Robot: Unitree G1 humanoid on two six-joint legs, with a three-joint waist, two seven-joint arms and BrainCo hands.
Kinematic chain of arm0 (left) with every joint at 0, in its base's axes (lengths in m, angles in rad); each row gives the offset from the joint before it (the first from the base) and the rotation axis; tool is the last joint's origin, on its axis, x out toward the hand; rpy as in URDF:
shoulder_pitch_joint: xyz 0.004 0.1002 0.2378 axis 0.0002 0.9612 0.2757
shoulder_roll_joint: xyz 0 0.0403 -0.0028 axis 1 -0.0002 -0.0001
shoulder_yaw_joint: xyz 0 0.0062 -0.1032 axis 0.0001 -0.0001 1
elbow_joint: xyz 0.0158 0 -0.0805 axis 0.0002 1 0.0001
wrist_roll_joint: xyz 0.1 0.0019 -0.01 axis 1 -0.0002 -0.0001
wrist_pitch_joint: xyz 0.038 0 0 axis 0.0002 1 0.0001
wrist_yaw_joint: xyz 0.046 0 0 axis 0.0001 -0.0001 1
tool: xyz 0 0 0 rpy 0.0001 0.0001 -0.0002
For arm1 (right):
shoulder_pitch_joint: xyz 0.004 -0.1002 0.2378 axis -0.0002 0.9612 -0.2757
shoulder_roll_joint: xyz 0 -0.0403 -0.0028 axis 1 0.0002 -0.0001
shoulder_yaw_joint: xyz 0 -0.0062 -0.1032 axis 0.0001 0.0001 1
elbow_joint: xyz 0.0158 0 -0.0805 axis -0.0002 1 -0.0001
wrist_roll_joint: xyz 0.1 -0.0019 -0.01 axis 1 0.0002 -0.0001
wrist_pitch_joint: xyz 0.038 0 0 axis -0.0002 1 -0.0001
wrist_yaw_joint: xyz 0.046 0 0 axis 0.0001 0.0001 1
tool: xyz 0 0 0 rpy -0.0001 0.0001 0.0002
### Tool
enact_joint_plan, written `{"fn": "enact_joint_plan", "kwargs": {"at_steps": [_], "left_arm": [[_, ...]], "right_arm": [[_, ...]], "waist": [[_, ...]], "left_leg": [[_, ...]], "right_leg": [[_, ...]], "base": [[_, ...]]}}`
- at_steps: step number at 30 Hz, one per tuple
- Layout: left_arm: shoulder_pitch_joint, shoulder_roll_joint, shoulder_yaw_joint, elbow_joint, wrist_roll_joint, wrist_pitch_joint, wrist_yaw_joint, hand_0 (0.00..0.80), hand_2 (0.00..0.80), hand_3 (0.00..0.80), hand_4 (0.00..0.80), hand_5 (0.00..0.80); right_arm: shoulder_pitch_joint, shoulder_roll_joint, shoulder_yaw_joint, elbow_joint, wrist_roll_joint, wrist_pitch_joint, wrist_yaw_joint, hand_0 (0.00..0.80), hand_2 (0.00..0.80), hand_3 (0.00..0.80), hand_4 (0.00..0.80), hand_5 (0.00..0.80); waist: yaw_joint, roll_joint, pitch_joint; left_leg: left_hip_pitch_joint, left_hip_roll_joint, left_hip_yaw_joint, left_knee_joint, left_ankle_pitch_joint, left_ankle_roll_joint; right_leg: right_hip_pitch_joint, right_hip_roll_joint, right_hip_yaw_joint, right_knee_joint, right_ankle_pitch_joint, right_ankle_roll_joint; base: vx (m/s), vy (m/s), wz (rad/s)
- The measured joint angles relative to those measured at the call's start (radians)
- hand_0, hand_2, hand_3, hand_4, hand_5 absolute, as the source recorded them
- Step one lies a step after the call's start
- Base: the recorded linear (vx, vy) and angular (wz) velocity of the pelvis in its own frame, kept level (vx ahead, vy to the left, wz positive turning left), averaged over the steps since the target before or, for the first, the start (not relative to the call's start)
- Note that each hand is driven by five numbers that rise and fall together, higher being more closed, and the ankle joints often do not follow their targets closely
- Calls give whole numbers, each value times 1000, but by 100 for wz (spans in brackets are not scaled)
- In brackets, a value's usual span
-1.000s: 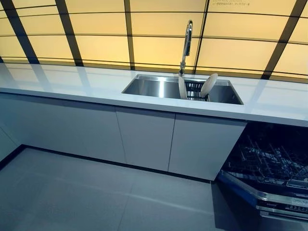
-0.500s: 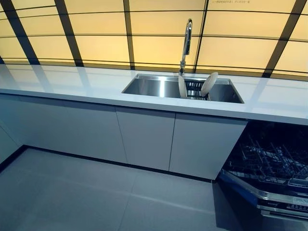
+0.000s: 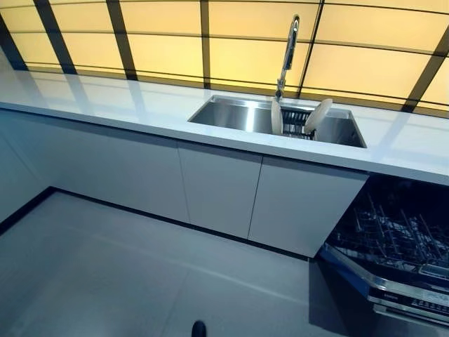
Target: Take plates into dishwasher
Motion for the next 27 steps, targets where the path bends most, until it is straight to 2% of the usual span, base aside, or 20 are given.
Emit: {"fn": "enact_joint_plan", "kwargs": {"at_steps": [1,2,4,5,7,8,9,11,12,14,16,18,19,20,22,23,24,25,26,27], "left_arm": [[16,-10,7,4,0,-2,-1,0,0,0,0,0],[8,5,19,-3,0,-10,-1,0,0,0,0,0],[7,64,34,-41,0,-26,-2,0,0,0,0,0],[-2,74,35,-62,2,-35,-1,0,0,0,0,0],[-29,73,26,-70,3,-34,-3,0,0,0,0,0],[-51,77,-11,-65,2,-25,-7,0,0,0,0,0],[-55,78,-11,-65,2,-22,-8,0,0,0,0,0],[-60,76,-13,-66,2,-13,-10,0,0,0,0,0],[-65,83,-14,-67,3,-11,-15,0,0,0,0,0],[-65,98,-13,-83,4,-12,-23,0,0,0,0,0],[-85,94,-11,-92,11,-8,-33,0,0,0,0,0],[-82,86,-10,-93,12,-5,-42,0,0,0,0,0],[-83,85,-18,-93,22,-5,-49,0,0,0,0,0],[-77,82,-37,-93,52,-4,-56,0,0,0,0,0],[-64,83,-66,-88,81,-2,-57,0,0,0,0,0],[-59,88,-92,-87,91,0,-56,0,0,0,0,0],[-59,93,-92,-77,90,11,-51,0,0,0,0,0],[-61,97,-93,-76,90,17,-45,0,0,0,0,0],[-62,96,-93,-74,90,17,-41,0,0,0,0,0],[-71,91,-91,-61,90,19,-35,0,0,0,0,0]], "right_arm": [[2,-19,-6,4,3,-7,-4,0,0,0,0,0],[-1,-8,-25,2,16,-12,-8,0,0,0,0,0],[13,26,-40,-4,15,-17,-2,0,0,0,0,0],[24,33,-41,-8,-11,-21,1,0,0,0,0,0],[28,33,-29,-7,-22,-28,2,0,0,0,0,0],[18,30,1,-7,-23,-30,11,0,0,0,0,0],[2,32,12,-8,-22,-32,19,0,0,0,0,0],[2,33,12,-7,-22,-34,25,0,0,0,0,0],[4,46,10,-8,-21,-34,24,0,0,0,0,0],[3,67,10,-21,-21,-35,24,0,0,0,0,0],[-23,67,-5,-34,-20,-35,23,0,0,0,0,0],[-25,69,-34,-34,-20,-32,18,0,0,0,0,0],[-21,69,-34,-34,-19,-33,16,0,0,0,0,0],[-16,64,-34,-40,-19,-34,15,0,0,0,0,0],[9,60,-34,-48,-18,-35,13,0,0,0,0,0],[26,56,-33,-48,-11,-35,11,0,0,0,0,0],[47,56,-47,-64,18,-43,2,0,0,0,0,0],[49,51,-48,-74,20,-45,-2,0,0,0,0,0],[47,49,-47,-75,21,-49,-4,0,0,0,0,0],[53,48,-47,-87,22,-60,-4,0,0,0,0,0]], "waist": [[0,52,-20],[1,53,-8],[-3,-12,-27],[-1,-19,-35],[1,-28,-50],[8,-38,-59],[23,-39,-67],[23,-27,-76],[19,-45,-83],[24,-83,-105],[22,-88,-108],[21,-81,-118],[14,-76,-130],[-12,-62,-135],[-66,-44,-150],[-82,-39,-147],[-102,-31,-149],[-131,-35,-148],[-141,-35,-145],[-156,-37,-144]], "left_leg": [[15,31,-24,0,-49,21],[23,24,-23,1,26,85],[22,-15,-10,11,31,91],[18,-14,13,21,38,103],[-6,-8,35,33,38,100],[-50,-6,39,66,38,102],[-74,6,40,78,42,107],[-82,33,38,45,61,119],[-68,9,58,32,86,174],[-65,-39,84,27,67,198],[-46,-72,85,34,37,211],[22,-84,87,2,13,219],[58,-89,86,-39,13,222],[94,-86,64,-78,24,228],[144,-87,27,-120,33,241],[184,-87,2,-153,40,253],[200,-78,-19,-175,40,253],[222,-78,-23,-187,35,248],[233,-79,-22,-199,35,248],[251,-84,-28,-211,34,246]], "right_leg": [[10,48,11,22,-19,-2],[-22,48,16,194,-78,11],[-21,16,15,315,-206,32],[-6,7,4,289,-227,49],[-10,0,-5,264,-225,38],[-41,-27,-31,263,-224,34],[-48,-43,-44,252,-221,39],[-42,-51,-54,232,-220,74],[-36,-80,-49,232,-234,104],[-15,-129,-40,189,-220,120],[26,-152,-42,152,-188,158],[45,-167,-43,196,-177,167],[22,-165,-41,282,-173,167],[-35,-162,-37,435,-159,166],[-105,-149,-14,630,-76,164],[-203,-147,6,805,11,169],[-263,-139,-11,823,-53,165],[-303,-141,-55,730,-88,169],[-320,-146,-88,638,-95,167],[-344,-142,-117,451,-79,175]], "base": [[414,141,-77],[324,85,-46],[265,64,-1],[124,29,29],[50,16,17],[81,30,-16],[169,72,-16],[189,85,4],[208,94,11],[258,115,8],[283,136,8],[325,194,-10],[372,242,0],[431,236,33],[396,116,40],[444,-93,25],[478,-194,23],[480,-272,24],[498,-332,10],[571,-370,17]]}}
